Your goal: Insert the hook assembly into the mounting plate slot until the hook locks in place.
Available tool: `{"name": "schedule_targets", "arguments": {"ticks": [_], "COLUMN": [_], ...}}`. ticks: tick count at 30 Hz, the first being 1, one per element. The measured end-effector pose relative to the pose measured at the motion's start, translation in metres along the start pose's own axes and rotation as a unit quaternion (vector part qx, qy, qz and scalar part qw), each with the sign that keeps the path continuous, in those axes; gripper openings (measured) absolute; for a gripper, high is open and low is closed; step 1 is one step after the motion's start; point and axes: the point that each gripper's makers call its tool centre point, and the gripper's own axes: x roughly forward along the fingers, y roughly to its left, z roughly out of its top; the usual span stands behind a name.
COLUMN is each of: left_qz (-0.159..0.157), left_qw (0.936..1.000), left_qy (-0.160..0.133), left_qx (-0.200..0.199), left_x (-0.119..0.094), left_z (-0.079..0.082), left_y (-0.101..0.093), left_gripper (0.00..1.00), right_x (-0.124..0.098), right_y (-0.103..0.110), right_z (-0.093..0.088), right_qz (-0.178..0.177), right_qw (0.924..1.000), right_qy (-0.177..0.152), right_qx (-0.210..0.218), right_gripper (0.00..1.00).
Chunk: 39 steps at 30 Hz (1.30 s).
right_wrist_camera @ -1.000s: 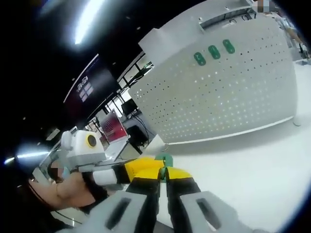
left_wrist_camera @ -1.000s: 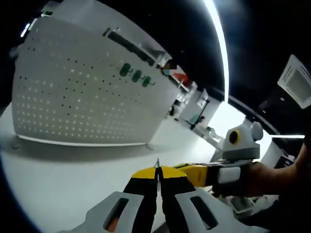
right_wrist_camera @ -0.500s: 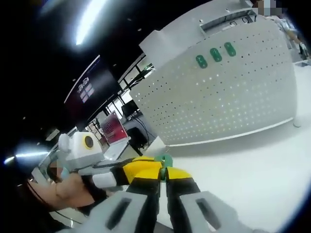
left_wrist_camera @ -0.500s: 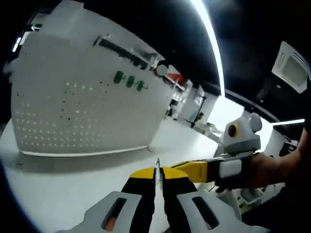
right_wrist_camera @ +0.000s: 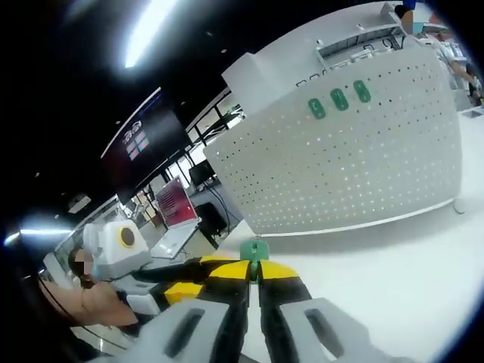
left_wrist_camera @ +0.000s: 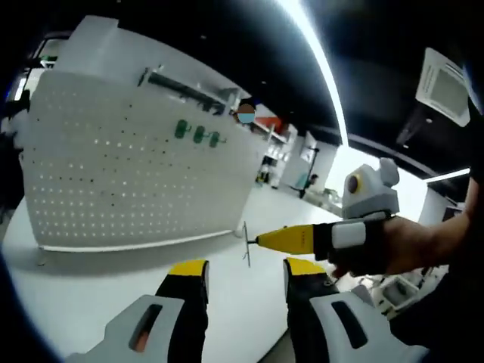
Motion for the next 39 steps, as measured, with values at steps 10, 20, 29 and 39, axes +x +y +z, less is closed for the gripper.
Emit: {"name": "schedule_targets", "arguments": {"ticks": [10,20,29,39], "left_qz": [0.009,0.073,0.086,0.112], "left_qw": [0.9997,0.9970,0.9959,0.9933], "left_qy": [-0.016,-0.017,-0.012,-0.018], "left_qx": [0.016,0.021,0.024,0.020], "left_x": [-0.014,-0.029,-0.037,-0.048], "left_z": [0.002,0.011,0.009,0.015], "left_y": [-0.003,0.027,0.034,0.054], "left_gripper": [0.76,1.00,1.00,1.00], "right_x": [0.004,0.012,0.016,0.019], "right_y": [0.013,0.004,-0.030,-0.079], "right_z": [0.018,0.030,0.068,0.132], "right_qz": [0.013,0.002,-0.034,-0.118], "right_qw": [0.9983,0.9973,0.9932,0.9718], "right_qy": [-0.020,-0.036,-0.075,-0.145], "right_qx": [-0.054,-0.064,-0.083,-0.144], "right_gripper": [0.00,0.00,0.00,0.00]}}
